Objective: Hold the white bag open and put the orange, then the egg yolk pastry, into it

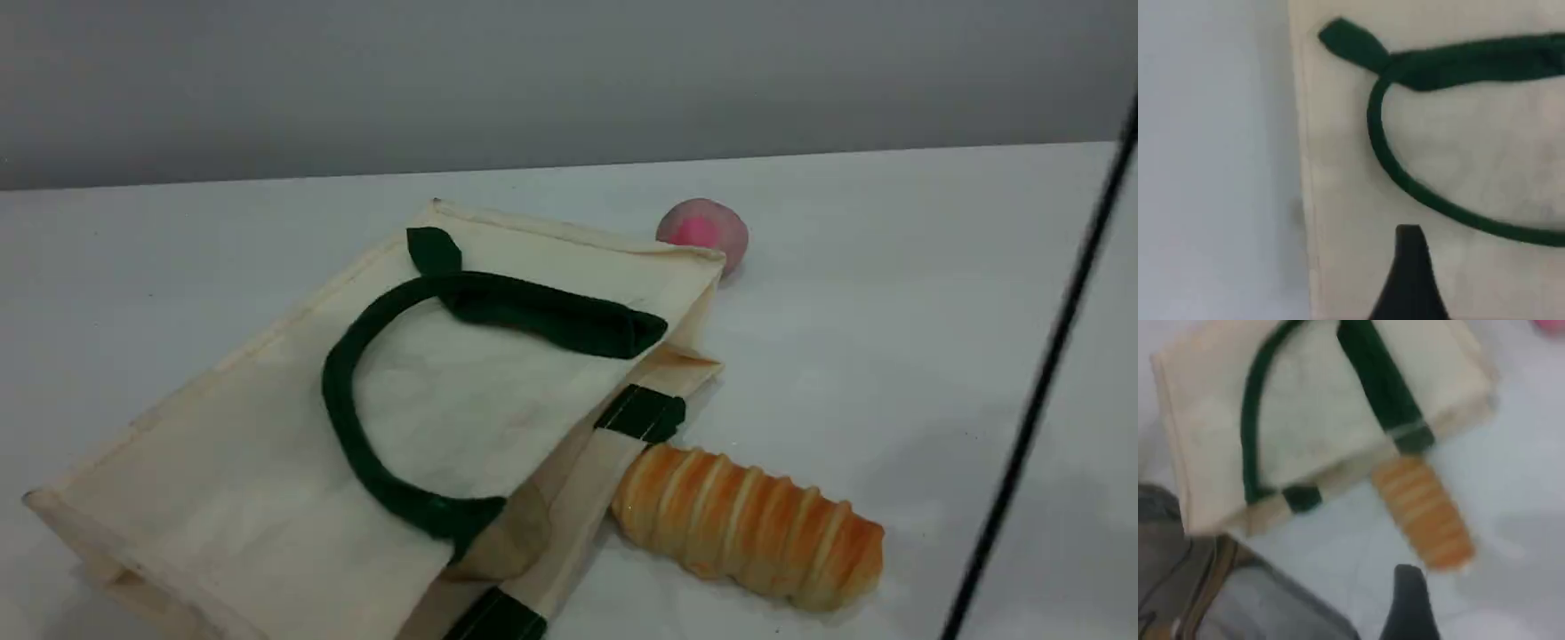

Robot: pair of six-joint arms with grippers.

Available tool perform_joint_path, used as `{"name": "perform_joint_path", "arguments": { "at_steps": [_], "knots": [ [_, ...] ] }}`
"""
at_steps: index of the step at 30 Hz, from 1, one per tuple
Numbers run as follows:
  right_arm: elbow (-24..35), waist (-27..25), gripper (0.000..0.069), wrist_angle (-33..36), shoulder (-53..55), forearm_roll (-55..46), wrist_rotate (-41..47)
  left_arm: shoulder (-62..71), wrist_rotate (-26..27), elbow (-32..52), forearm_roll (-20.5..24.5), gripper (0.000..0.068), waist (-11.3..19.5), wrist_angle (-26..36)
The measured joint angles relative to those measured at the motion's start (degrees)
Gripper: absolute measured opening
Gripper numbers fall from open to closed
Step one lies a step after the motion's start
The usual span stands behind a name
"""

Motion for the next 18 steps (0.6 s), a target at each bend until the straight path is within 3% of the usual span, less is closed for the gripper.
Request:
{"name": "perform_joint_path", "arguments": {
  "at_steps": [6, 14, 18],
  "knots": [
    [1.9, 0.0, 0.0477, 0.7, -7.3, -5.4, 6.3, -9.4, 0.0, 0.0, -4.2, 0.0505, 0.0, 1.4],
    [13.4, 0.0, 0.0477, 0.9, -23.7, -9.2, 11.8, -19.8, -0.1, 0.3, -8.9, 0.0505, 0.0, 2.1],
    [17.6, 0.0, 0.0477, 0.9, -34.4, -14.0, 14.2, -23.7, -0.5, 3.4, -9.0, 0.0505, 0.0, 2.0]
  ]
}}
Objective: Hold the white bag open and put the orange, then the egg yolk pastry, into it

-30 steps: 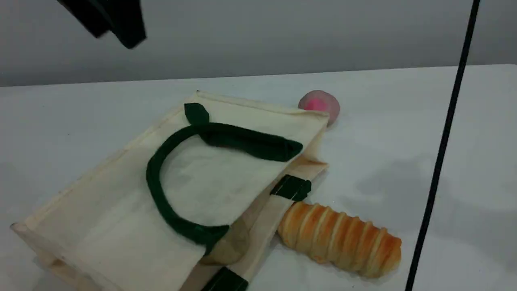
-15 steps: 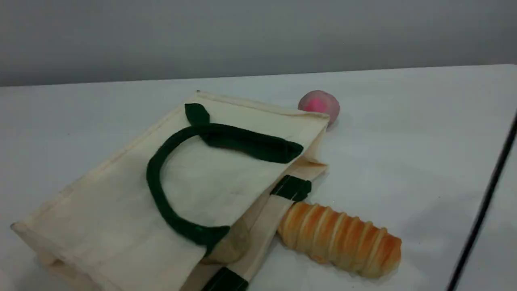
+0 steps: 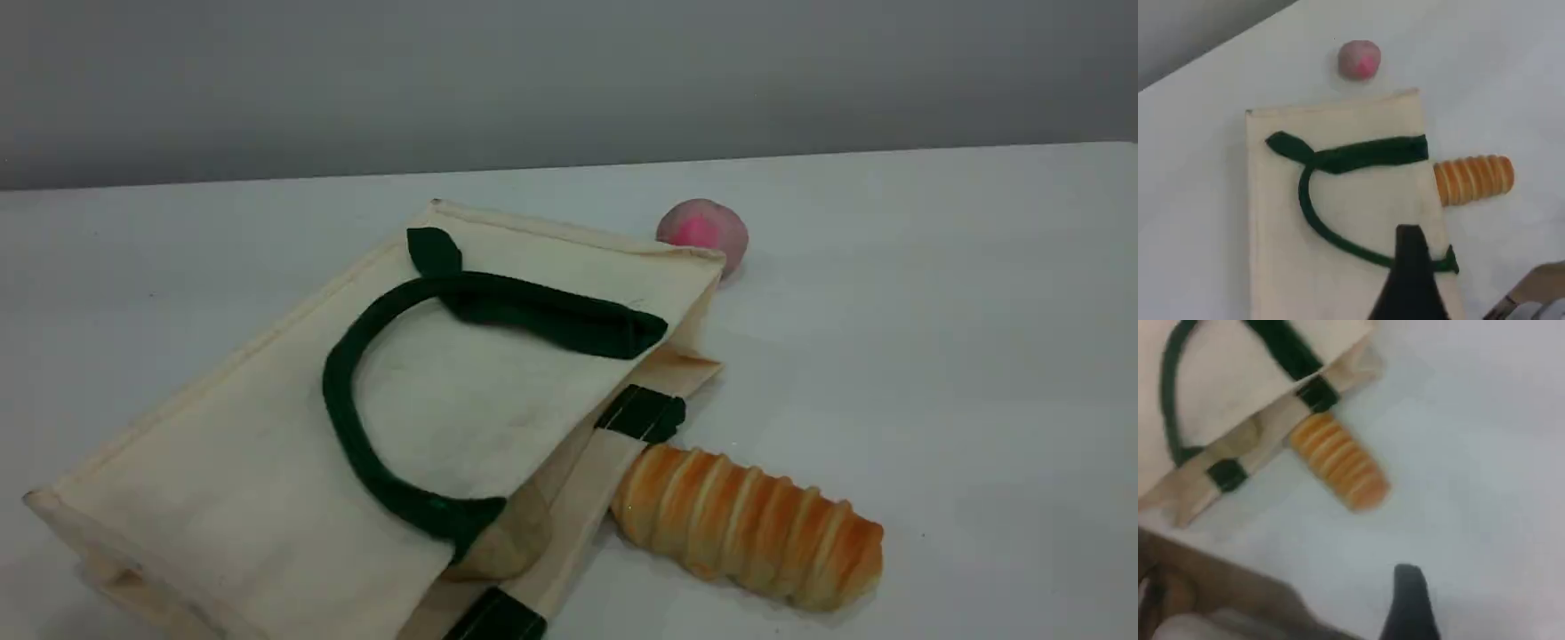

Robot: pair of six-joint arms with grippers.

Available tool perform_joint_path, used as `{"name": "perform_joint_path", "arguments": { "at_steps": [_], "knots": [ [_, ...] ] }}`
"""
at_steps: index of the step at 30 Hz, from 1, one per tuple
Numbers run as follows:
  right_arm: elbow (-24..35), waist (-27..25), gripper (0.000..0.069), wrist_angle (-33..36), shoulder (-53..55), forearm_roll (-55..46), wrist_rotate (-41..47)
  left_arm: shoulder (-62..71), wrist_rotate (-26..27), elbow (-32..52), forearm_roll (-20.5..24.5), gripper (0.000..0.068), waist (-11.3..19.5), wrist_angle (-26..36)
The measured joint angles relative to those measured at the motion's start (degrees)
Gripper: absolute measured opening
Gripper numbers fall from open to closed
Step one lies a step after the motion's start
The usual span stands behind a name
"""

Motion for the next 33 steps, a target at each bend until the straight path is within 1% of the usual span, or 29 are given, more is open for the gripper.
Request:
{"name": "perform_joint_path", "arguments": {
  "at_steps": [5, 11, 15, 18, 21, 25, 27, 33],
  "knots": [
    [2.0, 0.0, 0.0477, 0.0, -14.4, -5.1, 0.9, -5.9, -1.0, 8.5, -0.5, 0.0505, 0.0, -0.1],
    [4.2, 0.0, 0.0477, 0.1, -29.2, -6.3, 0.8, -15.5, -1.6, 20.3, -0.5, 0.0505, 0.0, -0.1],
    [8.0, 0.0, 0.0477, -1.7, -35.1, -6.4, 0.8, -23.2, -5.2, 27.2, 0.8, 0.0505, 0.0, -0.4],
    [12.5, 0.0, 0.0477, -4.2, -36.0, -6.4, 0.8, -29.0, -8.1, 31.3, 3.9, 0.0505, 0.1, -3.6],
    [18.1, 0.0, 0.0477, -7.0, -36.0, -6.4, 1.5, -34.8, -11.1, 35.3, 8.1, 0.0505, 0.1, -5.8],
    [24.3, 0.0, 0.0477, -9.5, -35.9, -6.4, 2.4, -42.1, -11.8, 40.6, 12.5, 0.0505, 0.1, -7.9],
    [25.3, 0.0, 0.0477, -9.3, -35.9, -6.4, 2.5, -45.1, -11.8, 43.8, 13.5, 0.0505, 0.1, -8.0],
    [25.2, 0.0, 0.0477, -9.3, -35.9, -6.3, 2.5, -51.8, -11.7, 52.5, 12.9, 0.0505, 0.1, -8.4]
  ]
}}
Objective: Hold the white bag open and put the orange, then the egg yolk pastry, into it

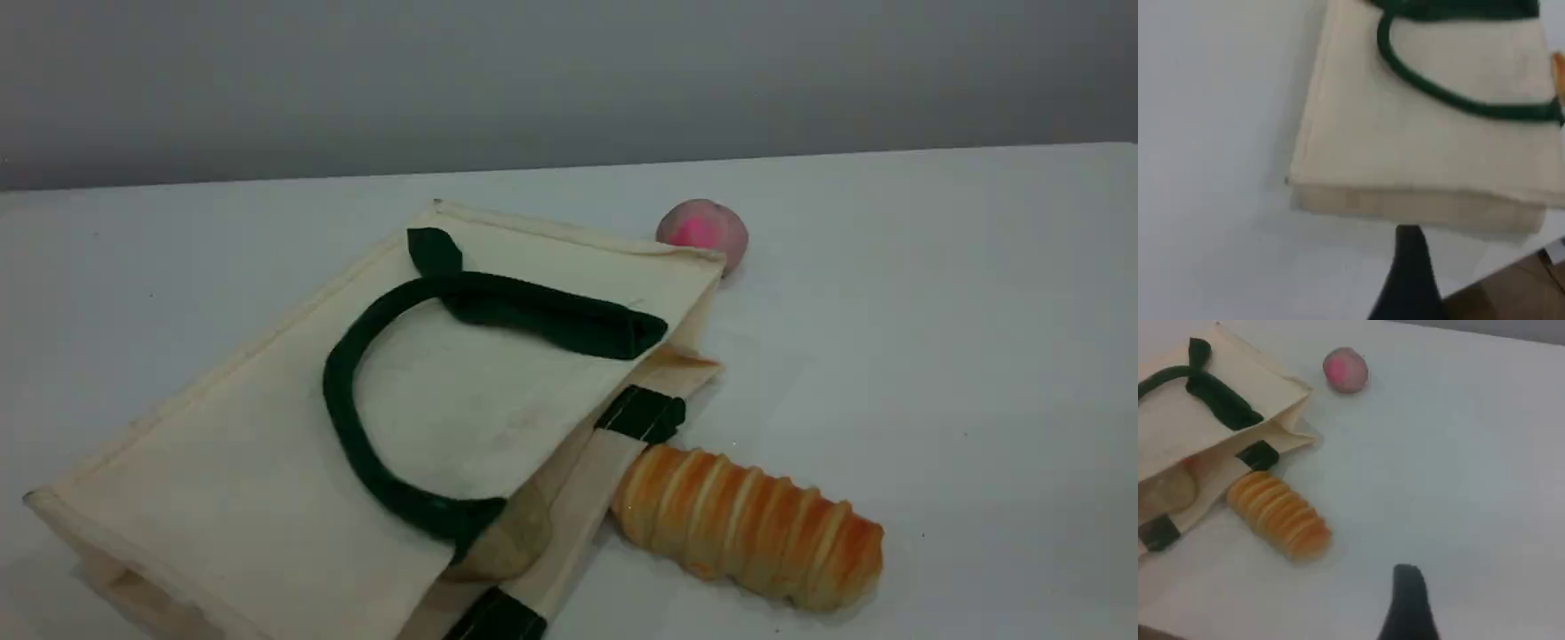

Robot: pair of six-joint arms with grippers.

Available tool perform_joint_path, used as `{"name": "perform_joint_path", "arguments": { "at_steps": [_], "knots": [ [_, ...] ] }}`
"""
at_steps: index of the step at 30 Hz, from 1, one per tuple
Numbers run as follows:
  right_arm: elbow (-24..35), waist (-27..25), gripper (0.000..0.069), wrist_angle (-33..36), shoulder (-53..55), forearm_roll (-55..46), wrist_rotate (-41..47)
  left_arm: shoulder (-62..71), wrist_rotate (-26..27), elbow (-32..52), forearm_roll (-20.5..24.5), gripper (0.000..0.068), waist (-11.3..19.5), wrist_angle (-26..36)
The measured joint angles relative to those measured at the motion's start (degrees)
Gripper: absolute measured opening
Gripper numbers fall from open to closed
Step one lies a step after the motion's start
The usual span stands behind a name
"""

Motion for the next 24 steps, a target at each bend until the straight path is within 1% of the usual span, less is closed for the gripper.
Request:
{"name": "perform_joint_path", "arguments": {
  "at_steps": [2, 10, 12, 16, 18, 21, 24],
  "knots": [
    [0.0, 0.0, 0.0477, 0.0, 0.0, 0.0, 0.0, -0.9, 0.0, 1.1, 0.0, 0.0505, 0.0, 0.4],
    [0.0, -0.4, 0.0476, 0.2, 0.0, 0.0, 0.0, -1.0, 0.1, 0.8, 0.0, 0.0505, 0.0, 0.1],
    [0.0, -2.0, 0.0476, 0.2, 0.0, 0.2, 0.0, -1.0, 0.1, 0.8, 0.0, 0.0505, 0.0, 0.2],
    [0.0, -8.2, 0.0476, 0.2, 0.0, 0.2, -0.1, -1.0, 0.1, 0.7, 0.0, 0.0505, 0.3, 0.3],
    [0.0, -11.9, 0.0476, 0.2, 0.0, 0.2, -0.1, -1.0, 0.1, 0.7, -0.3, 0.0505, 2.2, 0.3],
    [0.0, -16.6, 0.0476, 0.2, -0.4, 0.2, -0.1, -1.1, 0.1, 0.7, -0.5, 0.0505, 6.5, 0.3],
    [0.0, -18.6, 0.0475, 0.2, -2.8, 0.2, -0.1, -1.5, 0.1, 0.7, -0.4, 0.0505, 11.0, 0.3]
  ]
}}
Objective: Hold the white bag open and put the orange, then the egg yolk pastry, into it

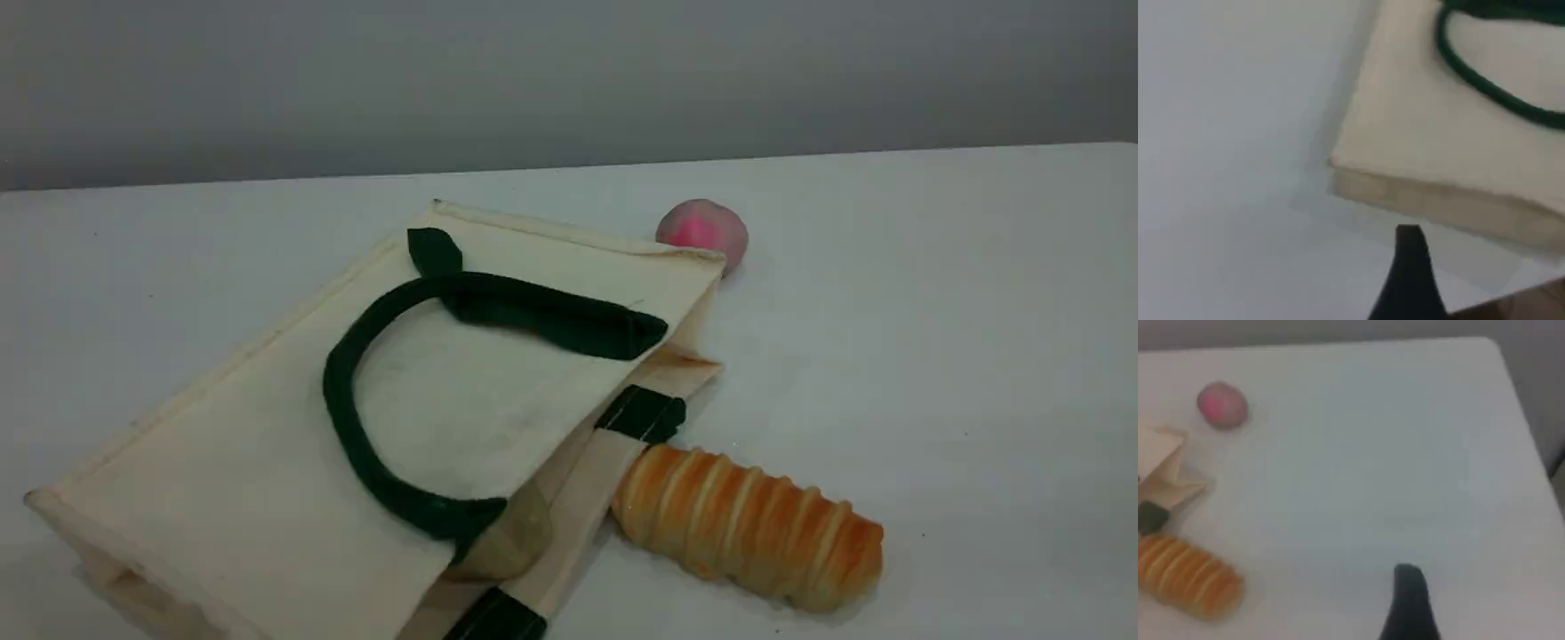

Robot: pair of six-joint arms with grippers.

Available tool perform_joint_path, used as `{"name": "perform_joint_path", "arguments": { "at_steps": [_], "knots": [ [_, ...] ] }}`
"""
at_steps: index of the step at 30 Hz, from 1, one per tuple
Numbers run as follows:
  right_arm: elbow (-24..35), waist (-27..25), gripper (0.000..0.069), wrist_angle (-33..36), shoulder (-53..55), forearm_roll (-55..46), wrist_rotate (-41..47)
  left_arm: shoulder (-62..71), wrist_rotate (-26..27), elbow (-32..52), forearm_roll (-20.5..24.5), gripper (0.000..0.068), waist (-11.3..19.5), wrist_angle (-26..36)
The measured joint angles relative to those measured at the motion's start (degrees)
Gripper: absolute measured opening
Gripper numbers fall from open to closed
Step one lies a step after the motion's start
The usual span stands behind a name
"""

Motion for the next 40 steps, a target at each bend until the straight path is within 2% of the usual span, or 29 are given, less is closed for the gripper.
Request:
{"name": "perform_joint_path", "arguments": {
  "at_steps": [2, 5, 12, 40],
  "knots": [
    [0.0, 0.0, 0.0475, 0.0, -2.7, 0.1, 0.0, -0.6, 0.0, 0.0, 0.1, 0.0505, 2.3, 0.0],
    [0.0, 0.0, 0.0475, 0.1, -4.2, 0.1, 0.1, -2.0, 0.0, 0.0, 0.1, 0.0505, 3.8, 0.0],
    [0.0, 0.1, 0.0475, 0.1, -4.1, 0.1, 0.0, -8.3, 0.0, 0.0, 0.2, 0.0505, 3.9, 0.1],
    [0.0, 0.1, 0.0475, 0.0, -4.1, 0.1, 0.0, -8.3, -0.1, 0.0, 0.2, 0.0505, 3.9, 0.2]
  ]
}}
